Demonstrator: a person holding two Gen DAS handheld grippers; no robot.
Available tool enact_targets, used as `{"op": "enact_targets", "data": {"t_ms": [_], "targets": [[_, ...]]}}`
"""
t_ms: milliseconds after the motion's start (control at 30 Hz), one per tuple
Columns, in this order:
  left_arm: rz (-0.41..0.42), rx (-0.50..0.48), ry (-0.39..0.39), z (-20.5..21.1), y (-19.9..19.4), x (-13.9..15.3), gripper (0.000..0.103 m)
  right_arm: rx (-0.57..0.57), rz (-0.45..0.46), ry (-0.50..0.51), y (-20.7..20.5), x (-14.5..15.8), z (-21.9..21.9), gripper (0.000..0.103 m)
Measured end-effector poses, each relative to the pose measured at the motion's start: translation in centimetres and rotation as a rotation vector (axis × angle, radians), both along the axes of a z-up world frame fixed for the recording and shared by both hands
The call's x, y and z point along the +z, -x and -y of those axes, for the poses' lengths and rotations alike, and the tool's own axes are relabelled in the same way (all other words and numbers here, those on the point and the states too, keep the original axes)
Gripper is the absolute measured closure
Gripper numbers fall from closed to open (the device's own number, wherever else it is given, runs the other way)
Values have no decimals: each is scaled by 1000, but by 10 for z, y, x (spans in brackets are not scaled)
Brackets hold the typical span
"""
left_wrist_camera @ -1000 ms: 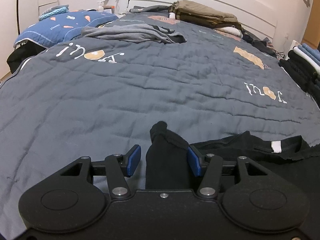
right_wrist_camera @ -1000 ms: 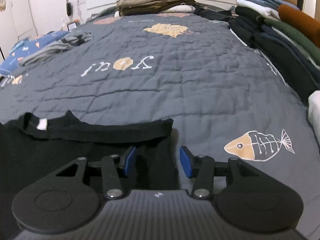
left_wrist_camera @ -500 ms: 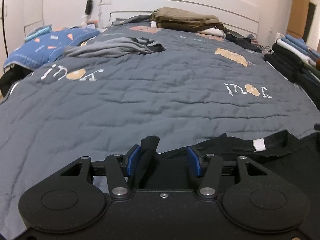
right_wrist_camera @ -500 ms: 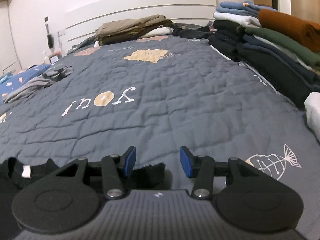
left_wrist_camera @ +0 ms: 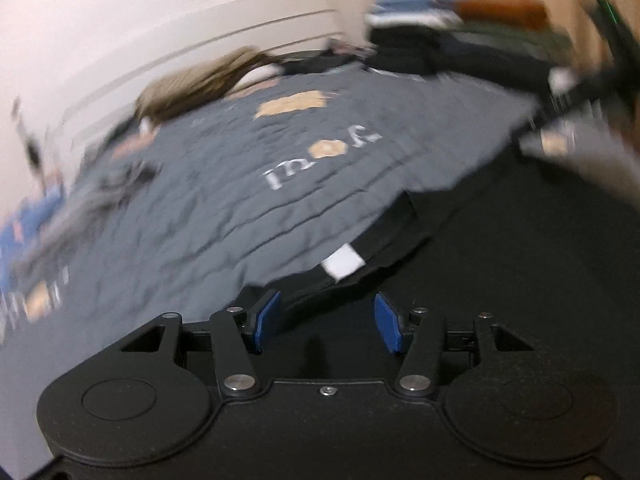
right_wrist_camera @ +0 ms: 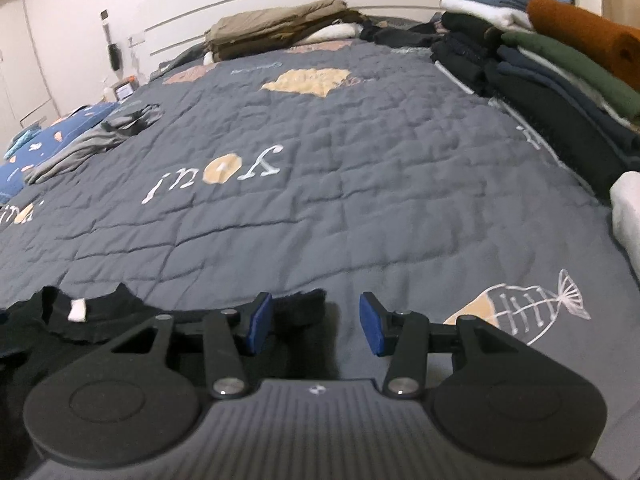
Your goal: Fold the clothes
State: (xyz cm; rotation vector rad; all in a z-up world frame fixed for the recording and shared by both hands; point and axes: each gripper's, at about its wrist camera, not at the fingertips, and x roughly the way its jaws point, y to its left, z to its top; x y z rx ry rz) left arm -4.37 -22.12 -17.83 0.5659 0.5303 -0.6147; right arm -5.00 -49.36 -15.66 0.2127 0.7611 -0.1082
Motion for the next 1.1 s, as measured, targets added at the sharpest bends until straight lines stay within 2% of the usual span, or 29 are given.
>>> {"op": "enact_targets", "data": {"t_ms": [133, 200, 267, 333, 500, 633, 700, 767, 933, 1100], "targets": [[7, -44, -86, 26, -10, -19, 58, 49, -33, 6, -2, -1, -9, 56], [18, -46, -112, 32, -18, -24, 66, 58, -42, 21, -3, -1, -10, 56], [-4, -33, -106, 35, -27, -26, 82, 53, -45, 14, -3, -2, -8, 56], [-46, -11, -83, 36, -40, -26, 84, 44, -47, -3, -3, -2, -4, 56], [-87, 82, -38, 33, -65, -20, 84, 7, -49, -54, 0, -3, 8, 56], [-122, 88, -12, 33, -70, -9, 83, -4, -84, -66, 1, -9, 17, 56], [-139, 44, 17, 39, -62, 1, 83, -15, -90, -78, 2, -9, 23, 56], [-131, -41, 25, 51, -48, 9, 82, -35, -84, -106, 4, -8, 31, 56], [-26, -247, -34, 97, -9, 10, 73, -65, -54, -201, 9, -3, 49, 56], [29, -332, -91, 137, 1, -5, 73, -87, -37, -224, 13, 1, 59, 56]]}}
